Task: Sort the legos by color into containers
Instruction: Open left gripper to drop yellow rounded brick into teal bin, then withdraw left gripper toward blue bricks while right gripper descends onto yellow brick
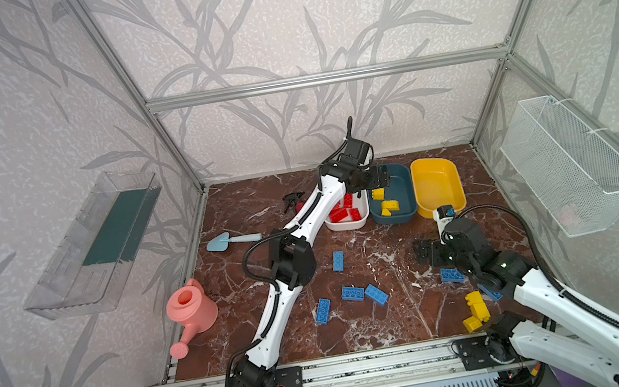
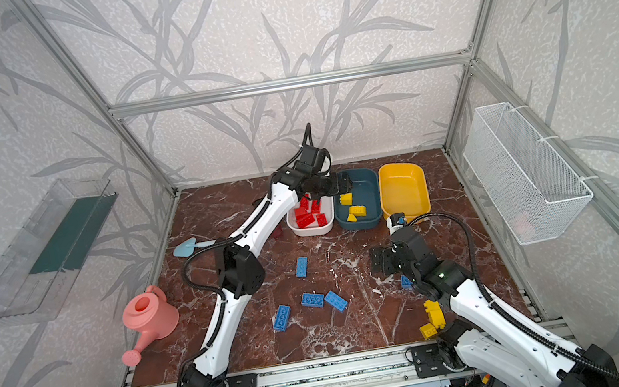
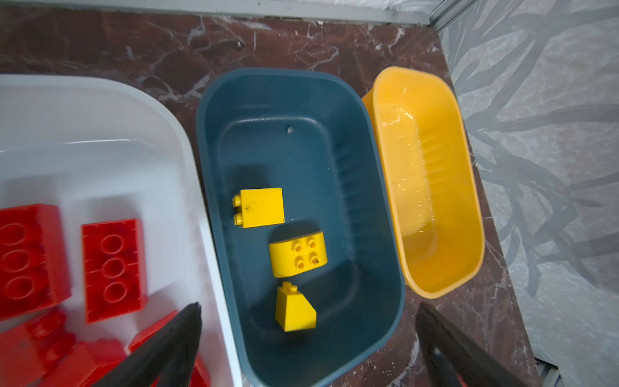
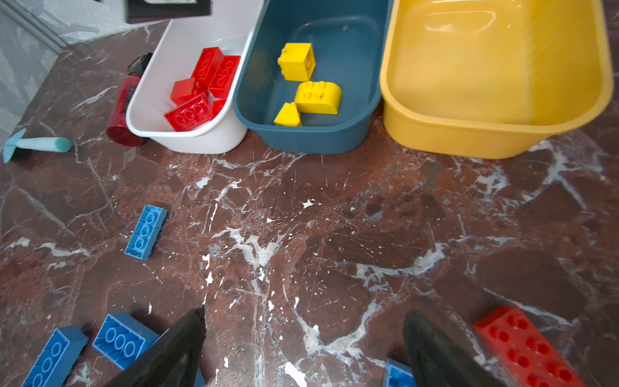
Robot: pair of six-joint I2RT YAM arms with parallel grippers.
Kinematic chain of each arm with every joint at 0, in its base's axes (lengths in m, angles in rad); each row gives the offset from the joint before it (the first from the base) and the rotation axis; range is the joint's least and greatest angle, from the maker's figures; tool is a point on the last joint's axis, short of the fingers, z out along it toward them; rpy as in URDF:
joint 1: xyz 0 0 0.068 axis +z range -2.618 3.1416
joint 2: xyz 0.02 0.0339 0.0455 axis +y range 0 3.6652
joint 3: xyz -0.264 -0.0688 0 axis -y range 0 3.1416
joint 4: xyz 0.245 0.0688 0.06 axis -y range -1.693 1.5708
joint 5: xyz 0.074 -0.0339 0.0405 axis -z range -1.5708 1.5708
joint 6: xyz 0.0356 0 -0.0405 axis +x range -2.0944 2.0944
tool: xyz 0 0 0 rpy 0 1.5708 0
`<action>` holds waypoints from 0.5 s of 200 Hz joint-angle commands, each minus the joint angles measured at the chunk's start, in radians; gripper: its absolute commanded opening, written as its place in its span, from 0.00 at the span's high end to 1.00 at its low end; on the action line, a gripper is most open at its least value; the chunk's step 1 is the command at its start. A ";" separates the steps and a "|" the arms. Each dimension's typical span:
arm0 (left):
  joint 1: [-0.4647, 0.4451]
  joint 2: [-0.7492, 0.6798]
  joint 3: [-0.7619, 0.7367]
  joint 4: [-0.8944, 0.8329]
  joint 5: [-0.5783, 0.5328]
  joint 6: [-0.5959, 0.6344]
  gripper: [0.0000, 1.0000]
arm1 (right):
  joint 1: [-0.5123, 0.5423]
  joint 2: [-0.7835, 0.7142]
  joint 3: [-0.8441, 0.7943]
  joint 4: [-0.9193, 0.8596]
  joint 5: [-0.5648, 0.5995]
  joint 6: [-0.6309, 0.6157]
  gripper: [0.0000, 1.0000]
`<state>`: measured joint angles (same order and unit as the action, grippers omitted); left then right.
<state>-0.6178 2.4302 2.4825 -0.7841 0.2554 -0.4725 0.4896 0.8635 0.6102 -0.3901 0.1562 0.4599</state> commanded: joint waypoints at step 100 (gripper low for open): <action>-0.040 -0.672 -1.067 0.459 -0.076 -0.117 0.02 | -0.111 0.123 0.180 -0.642 0.262 0.344 0.01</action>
<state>-0.6258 1.8103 1.5368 -0.4294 0.2001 -0.5549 0.4088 0.9821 0.7647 -0.8562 0.3817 0.7219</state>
